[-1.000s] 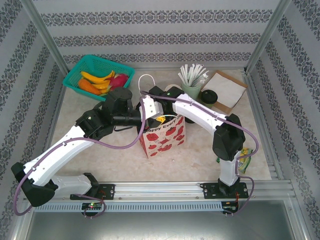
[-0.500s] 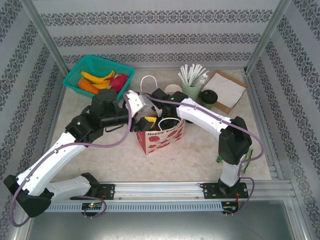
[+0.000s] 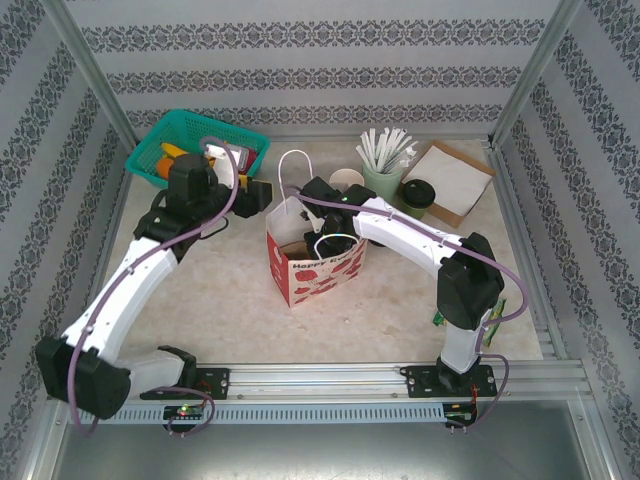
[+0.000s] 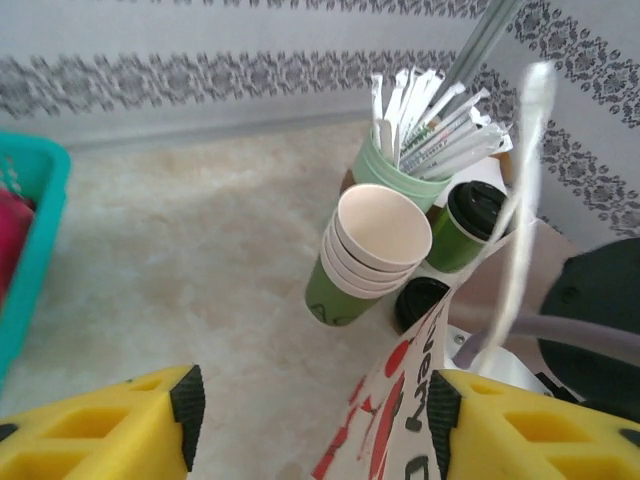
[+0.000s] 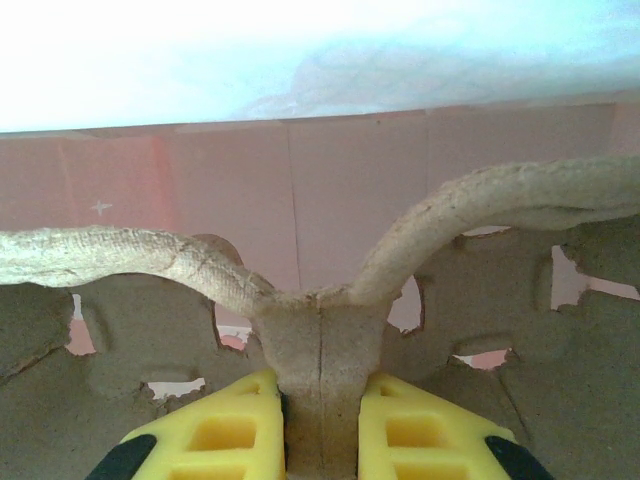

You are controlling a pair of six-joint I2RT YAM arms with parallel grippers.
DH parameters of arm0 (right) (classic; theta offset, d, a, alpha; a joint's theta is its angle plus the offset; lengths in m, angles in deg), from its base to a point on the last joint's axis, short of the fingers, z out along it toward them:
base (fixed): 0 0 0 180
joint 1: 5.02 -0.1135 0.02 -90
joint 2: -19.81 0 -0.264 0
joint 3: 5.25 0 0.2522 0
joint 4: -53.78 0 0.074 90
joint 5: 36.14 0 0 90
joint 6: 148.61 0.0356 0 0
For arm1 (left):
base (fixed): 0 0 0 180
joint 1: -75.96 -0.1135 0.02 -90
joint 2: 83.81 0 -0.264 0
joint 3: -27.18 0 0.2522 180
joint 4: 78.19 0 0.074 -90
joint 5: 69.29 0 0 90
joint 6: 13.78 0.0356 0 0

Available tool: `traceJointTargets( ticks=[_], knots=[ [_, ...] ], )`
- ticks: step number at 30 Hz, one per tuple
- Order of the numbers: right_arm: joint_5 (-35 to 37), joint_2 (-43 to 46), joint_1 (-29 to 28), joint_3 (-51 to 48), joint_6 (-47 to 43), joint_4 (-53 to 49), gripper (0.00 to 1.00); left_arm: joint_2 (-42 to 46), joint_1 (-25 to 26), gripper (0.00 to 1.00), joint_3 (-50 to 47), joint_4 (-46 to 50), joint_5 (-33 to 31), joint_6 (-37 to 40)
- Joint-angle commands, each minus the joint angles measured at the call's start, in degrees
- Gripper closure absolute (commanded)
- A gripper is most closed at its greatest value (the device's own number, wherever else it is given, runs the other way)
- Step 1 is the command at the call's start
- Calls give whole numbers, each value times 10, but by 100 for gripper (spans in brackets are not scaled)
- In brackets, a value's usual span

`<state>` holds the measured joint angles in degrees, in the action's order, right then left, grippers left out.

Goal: Pack the takeout coffee

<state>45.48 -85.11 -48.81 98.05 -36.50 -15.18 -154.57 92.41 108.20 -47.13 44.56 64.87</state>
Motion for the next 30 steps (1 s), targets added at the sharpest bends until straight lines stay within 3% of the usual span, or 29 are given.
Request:
traceJointTargets(
  ticks=[1,4,8,14,17,21,30],
  knots=[
    [-4,12,-9,3,-12,4,100,-21,-6,40,39,-11,82,-34],
    [-4,11,-11,3,-11,5,100,-31,-6,40,43,-28,114,-31],
    [-3,11,-11,3,-10,5,100,-30,-7,39,44,-38,110,-31],
    [0,10,-11,4,-2,8,100,-15,-13,43,41,-32,31,-43],
    [0,9,-11,5,-1,6,100,4,-24,37,16,-63,83,-48],
    [1,9,-11,5,-3,6,100,8,-23,37,3,-91,161,-46],
    [5,7,-12,4,1,12,100,-65,-23,54,68,-67,166,-46]
  ],
)
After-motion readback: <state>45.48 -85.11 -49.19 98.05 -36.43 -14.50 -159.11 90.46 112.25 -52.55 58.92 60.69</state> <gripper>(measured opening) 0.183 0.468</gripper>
